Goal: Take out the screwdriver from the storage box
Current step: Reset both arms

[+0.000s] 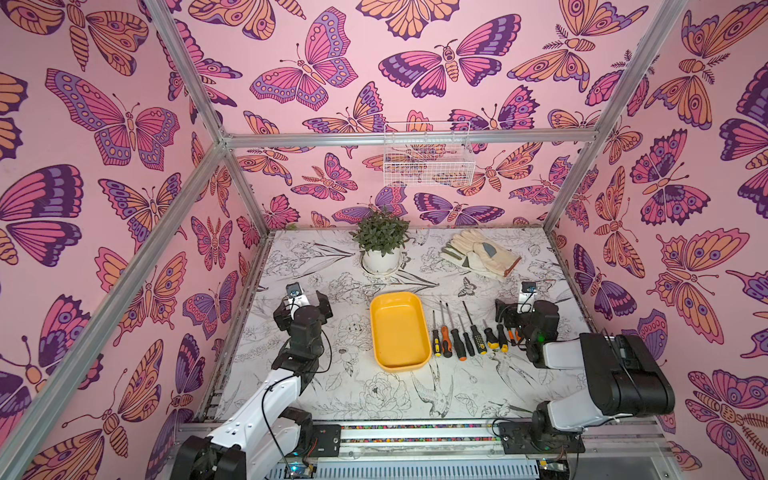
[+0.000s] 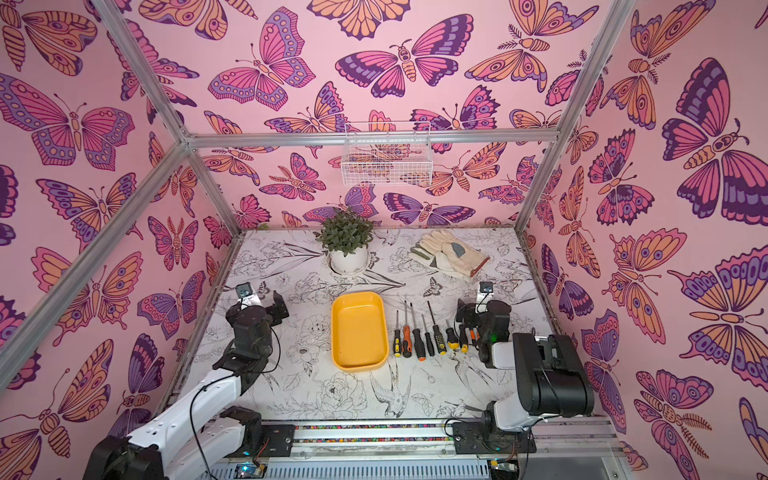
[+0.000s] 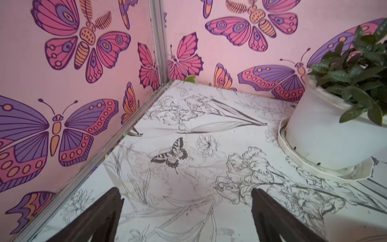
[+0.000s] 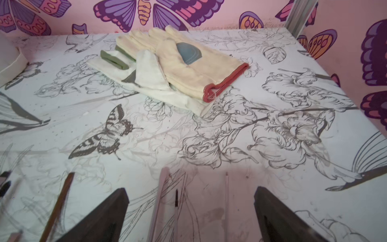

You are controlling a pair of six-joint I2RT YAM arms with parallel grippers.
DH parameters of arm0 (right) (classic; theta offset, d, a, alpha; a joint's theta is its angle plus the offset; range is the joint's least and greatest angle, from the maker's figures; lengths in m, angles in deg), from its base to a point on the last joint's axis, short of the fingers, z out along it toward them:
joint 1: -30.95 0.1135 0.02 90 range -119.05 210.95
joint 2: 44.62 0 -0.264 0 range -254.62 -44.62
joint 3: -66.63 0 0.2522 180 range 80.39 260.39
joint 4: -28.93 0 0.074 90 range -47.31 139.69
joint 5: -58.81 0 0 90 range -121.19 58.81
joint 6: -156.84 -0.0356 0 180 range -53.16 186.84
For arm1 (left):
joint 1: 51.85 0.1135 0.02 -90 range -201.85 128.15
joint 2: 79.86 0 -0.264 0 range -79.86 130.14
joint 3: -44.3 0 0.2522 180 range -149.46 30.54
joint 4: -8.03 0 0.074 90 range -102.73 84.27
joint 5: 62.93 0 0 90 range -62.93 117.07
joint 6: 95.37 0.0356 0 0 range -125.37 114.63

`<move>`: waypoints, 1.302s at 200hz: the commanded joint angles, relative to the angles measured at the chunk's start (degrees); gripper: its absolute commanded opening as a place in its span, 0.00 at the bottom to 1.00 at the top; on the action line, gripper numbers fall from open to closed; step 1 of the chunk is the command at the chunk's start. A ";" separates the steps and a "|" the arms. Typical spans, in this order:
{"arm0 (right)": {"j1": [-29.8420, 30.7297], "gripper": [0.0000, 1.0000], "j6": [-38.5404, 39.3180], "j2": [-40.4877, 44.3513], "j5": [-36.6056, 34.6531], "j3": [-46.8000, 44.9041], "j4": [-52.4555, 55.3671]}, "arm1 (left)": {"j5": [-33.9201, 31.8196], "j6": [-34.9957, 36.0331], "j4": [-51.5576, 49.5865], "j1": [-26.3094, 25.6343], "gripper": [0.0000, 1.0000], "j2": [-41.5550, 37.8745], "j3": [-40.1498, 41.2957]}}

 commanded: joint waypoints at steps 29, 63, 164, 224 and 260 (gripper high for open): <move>-0.52 0.99 -2.64 1.03 -5.14 3.73 2.82 | 3.90 10.34 37.28 3.23 1.00 20.80 8.33; -0.48 0.99 -2.86 0.81 -5.57 3.54 2.04 | 14.98 14.15 49.74 4.97 1.00 36.52 6.09; -0.54 0.99 -2.95 0.89 -5.66 3.71 2.52 | 14.15 10.04 32.57 7.79 1.00 34.26 -1.41; -0.54 0.99 -3.04 0.70 -5.52 4.07 3.16 | 14.57 9.78 31.76 8.04 1.00 34.15 -1.58; -0.47 0.99 -2.95 0.90 -5.69 3.71 2.53 | 14.57 9.74 31.69 8.09 1.00 34.18 -1.65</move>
